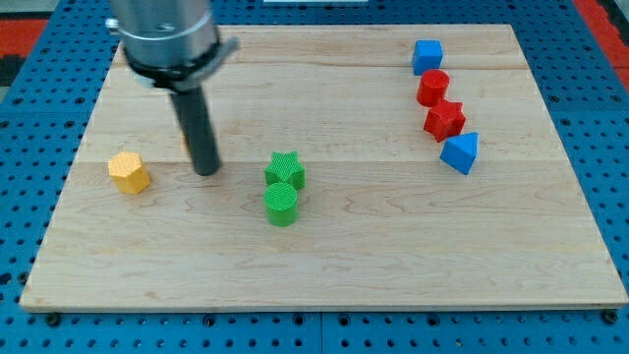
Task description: Move the yellow heart to the center
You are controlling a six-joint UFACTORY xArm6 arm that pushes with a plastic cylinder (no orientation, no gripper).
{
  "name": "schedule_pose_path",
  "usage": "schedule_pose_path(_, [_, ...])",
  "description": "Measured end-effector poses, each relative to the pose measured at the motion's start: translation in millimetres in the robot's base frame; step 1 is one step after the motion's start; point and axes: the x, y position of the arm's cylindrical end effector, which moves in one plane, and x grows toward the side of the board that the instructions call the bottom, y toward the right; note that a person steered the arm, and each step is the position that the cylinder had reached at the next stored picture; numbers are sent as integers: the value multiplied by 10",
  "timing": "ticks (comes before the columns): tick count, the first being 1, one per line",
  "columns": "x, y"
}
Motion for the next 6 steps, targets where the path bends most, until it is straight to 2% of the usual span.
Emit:
schedule_pose_path(1, [-58,-520])
schedule_pose_path(2, [-272,-676])
schedule_pose_path(4, [-296,502])
schedule_pose_path(5, [-478,415])
schedule_pose_path(6, [-509,608])
